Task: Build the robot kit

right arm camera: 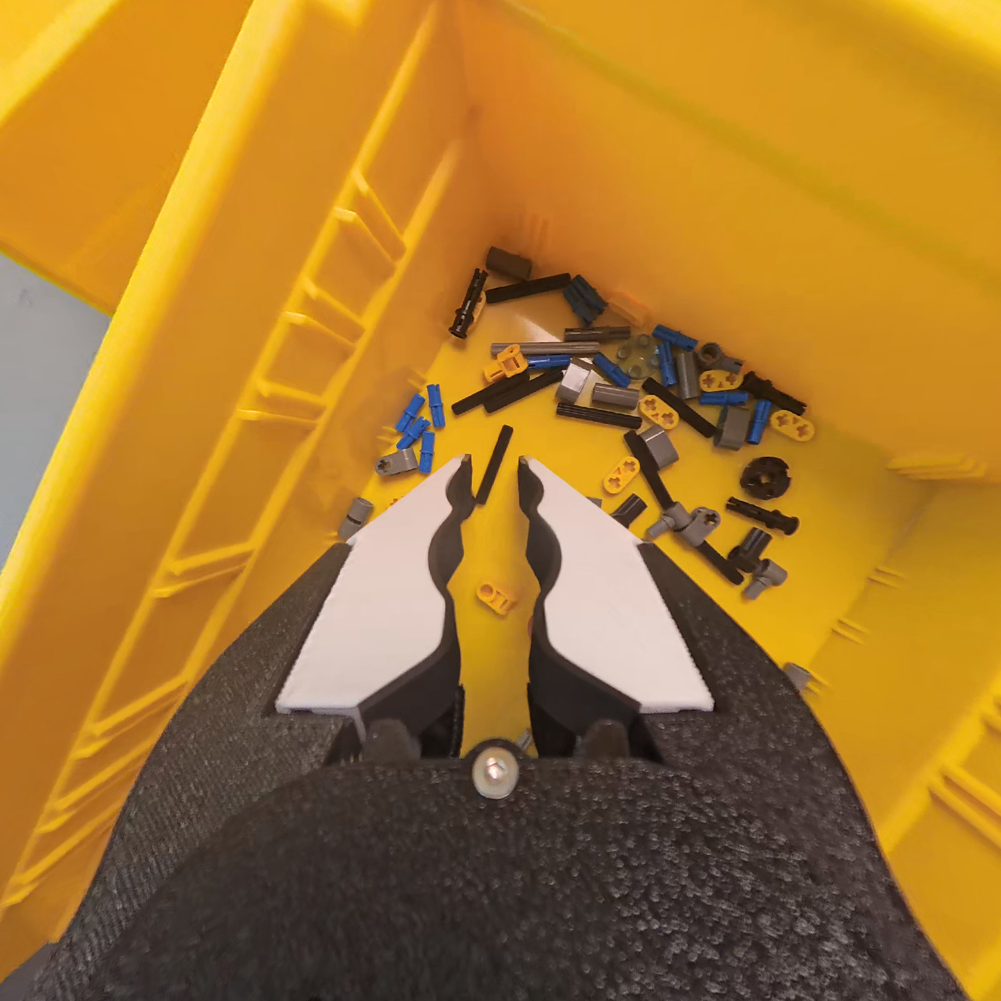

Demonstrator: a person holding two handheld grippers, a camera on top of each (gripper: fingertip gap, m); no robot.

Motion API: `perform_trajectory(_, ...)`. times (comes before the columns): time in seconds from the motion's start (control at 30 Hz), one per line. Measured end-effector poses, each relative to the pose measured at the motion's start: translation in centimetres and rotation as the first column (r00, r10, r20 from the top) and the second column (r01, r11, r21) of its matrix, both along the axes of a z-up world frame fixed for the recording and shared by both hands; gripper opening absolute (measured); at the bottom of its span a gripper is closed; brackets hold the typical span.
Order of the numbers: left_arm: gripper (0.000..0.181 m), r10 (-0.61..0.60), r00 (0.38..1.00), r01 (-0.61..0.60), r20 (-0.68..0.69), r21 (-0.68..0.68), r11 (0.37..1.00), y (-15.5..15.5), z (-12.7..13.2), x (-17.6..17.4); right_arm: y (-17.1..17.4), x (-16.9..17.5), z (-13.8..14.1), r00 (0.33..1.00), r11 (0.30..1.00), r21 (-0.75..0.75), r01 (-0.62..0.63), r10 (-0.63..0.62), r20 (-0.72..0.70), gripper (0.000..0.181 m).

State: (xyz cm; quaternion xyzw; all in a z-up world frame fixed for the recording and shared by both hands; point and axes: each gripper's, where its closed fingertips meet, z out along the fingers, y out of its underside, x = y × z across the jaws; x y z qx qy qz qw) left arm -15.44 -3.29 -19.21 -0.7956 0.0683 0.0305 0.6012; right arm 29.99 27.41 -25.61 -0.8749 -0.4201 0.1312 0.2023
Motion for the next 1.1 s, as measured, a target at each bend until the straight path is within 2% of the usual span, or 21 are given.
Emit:
perform_trajectory(0.07, 0.046, -0.001, 1.0, 0.001, -0.011, -0.002, 1.0, 0.0, 0.0, 0.1, 0.2, 0.2, -0.7, 0.999, 1.0, 0.006, 0.005, -0.005, 0.033, 0.013)
perform_trajectory(0.1, 0.046, -0.001, 1.0, 0.001, -0.018, 0.0, 1.0, 0.0, 0.0, 0.1, 0.5, 0.5, -0.6, 0.999, 0.999, 0.036, -0.001, -0.001, 0.053, 0.004)
perform_trajectory(0.27, 0.045, -0.001, 0.999, 0.001, -0.035, -0.004, 1.0, 0.0, -0.1, 0.3, 0.4, 0.7, -0.5, 0.994, 0.993, 0.083, -0.08, 0.073, 0.083, 0.003)
perform_trajectory(0.33, 0.045, -0.003, 0.999, 0.003, -0.037, 0.005, 1.0, 0.0, 0.0, 0.3, 0.5, 0.7, 0.4, 0.994, 0.986, 0.132, -0.102, 0.096, 0.053, 0.003)
perform_trajectory(0.4, 0.045, -0.005, 1.0, 0.006, -0.028, 0.015, 1.0, -0.1, 0.2, 0.3, 0.8, -0.1, 3.7, 0.993, 0.967, 0.236, -0.092, 0.105, -0.044, 0.003)
perform_trajectory(0.5, 0.045, -0.011, 1.0, 0.011, 0.006, 0.022, 1.0, -0.1, 0.3, 0.2, -0.9, -3.1, 11.4, 0.961, 0.883, 0.448, -0.14, 0.231, -0.154, 0.003)
perform_trajectory(0.57, 0.045, -0.015, 1.0, 0.015, 0.02, 0.024, 1.0, 0.0, 0.4, 0.2, -4.3, -6.2, 15.1, 0.916, 0.796, 0.545, -0.263, 0.383, -0.119, 0.003)
perform_trajectory(0.63, 0.045, -0.022, 1.0, 0.021, 0.022, 0.031, 0.999, 0.0, 0.5, 0.3, -8.9, -9.9, 15.8, 0.83, 0.707, 0.555, -0.438, 0.556, -0.054, 0.003)
perform_trajectory(0.73, 0.045, -0.036, 0.999, 0.035, 0.024, 0.043, 0.998, -0.2, 0.8, 0.6, -15.0, -14.7, 13.1, 0.678, 0.592, 0.465, -0.659, 0.735, 0.026, 0.003)
perform_trajectory(0.83, 0.045, -0.044, 0.999, 0.043, 0.019, 0.057, 0.997, -0.5, 1.1, 0.8, -18.8, -18.5, 8.6, 0.561, 0.498, 0.367, -0.785, 0.824, 0.081, 0.003)
perform_trajectory(0.97, 0.045, -0.053, 0.998, 0.051, 0.024, 0.074, 0.996, -0.7, 1.4, 0.9, -21.9, -22.1, 3.2, 0.466, 0.432, 0.253, -0.866, 0.88, 0.095, 0.003)
perform_trajectory(1.1, 0.045, -0.056, 0.998, 0.055, 0.001, 0.089, 0.994, -0.8, 1.8, 1.1, -22.9, -23.8, 0.7, 0.424, 0.398, 0.204, -0.894, 0.9, 0.1, 0.003)
